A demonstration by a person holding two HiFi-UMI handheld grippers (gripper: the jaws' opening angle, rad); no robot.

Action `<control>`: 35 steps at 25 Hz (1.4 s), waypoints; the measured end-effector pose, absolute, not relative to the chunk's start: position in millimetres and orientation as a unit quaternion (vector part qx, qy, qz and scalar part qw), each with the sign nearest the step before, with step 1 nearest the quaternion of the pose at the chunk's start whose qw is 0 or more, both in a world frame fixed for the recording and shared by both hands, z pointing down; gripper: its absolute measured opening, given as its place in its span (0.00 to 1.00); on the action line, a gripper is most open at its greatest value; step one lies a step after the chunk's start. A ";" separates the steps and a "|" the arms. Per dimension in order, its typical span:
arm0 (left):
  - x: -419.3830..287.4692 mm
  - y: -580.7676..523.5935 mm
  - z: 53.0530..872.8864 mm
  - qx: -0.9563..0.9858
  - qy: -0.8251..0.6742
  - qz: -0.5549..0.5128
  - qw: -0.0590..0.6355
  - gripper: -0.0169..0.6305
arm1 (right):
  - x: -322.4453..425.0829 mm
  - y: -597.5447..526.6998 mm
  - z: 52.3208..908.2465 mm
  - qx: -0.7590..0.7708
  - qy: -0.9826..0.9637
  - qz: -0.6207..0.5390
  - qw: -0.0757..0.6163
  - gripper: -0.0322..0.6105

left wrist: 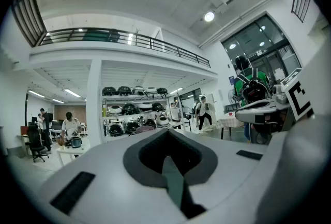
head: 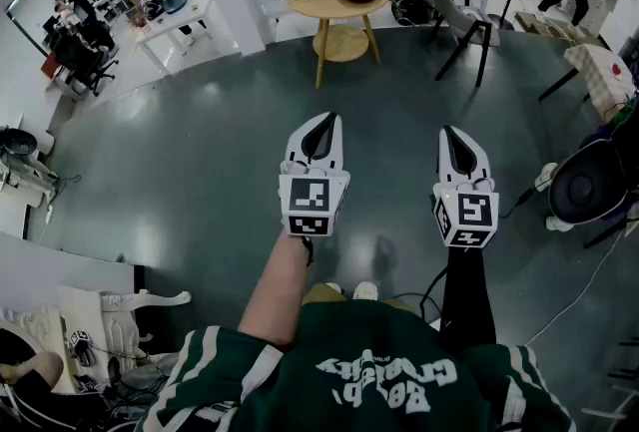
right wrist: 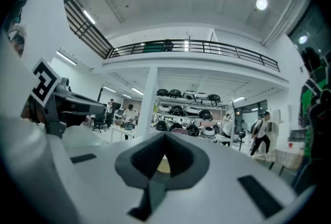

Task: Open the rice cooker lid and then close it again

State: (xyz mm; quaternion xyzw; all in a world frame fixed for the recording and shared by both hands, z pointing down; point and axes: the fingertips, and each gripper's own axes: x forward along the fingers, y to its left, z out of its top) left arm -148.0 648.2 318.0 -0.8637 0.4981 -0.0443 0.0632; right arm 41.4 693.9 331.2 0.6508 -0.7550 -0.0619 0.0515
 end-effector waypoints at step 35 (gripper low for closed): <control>-135.4 534.4 316.5 -0.869 0.489 -0.027 0.063 0.25 | 62.9 573.2 337.1 0.648 -0.758 -0.066 0.046 0.26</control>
